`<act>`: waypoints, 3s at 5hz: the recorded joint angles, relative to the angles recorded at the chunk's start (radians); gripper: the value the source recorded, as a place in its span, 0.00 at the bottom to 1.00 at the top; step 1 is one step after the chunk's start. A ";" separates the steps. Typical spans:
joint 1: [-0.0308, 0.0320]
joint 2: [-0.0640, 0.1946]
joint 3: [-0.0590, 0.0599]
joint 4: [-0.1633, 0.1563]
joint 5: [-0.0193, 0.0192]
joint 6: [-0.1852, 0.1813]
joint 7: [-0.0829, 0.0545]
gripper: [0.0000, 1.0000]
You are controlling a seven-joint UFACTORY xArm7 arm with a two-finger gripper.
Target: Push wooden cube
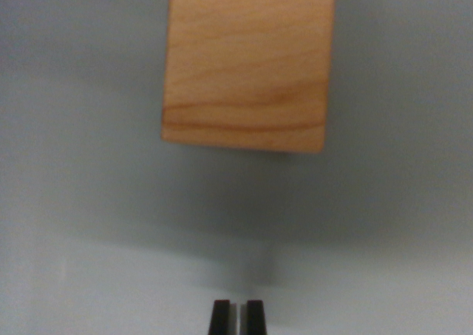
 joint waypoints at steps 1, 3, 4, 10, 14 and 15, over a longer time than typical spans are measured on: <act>0.0027 0.004 0.001 -0.007 -0.0017 -0.010 0.004 0.00; 0.0036 0.006 0.002 -0.009 -0.0022 -0.013 0.006 0.00; 0.0036 0.006 0.002 -0.009 -0.0022 -0.013 0.006 0.00; 0.0035 0.009 0.002 -0.004 -0.0022 -0.011 0.005 1.00; 0.0032 0.029 -0.001 0.030 -0.0017 0.002 -0.001 1.00; 0.0032 0.029 -0.001 0.030 -0.0017 0.002 -0.001 1.00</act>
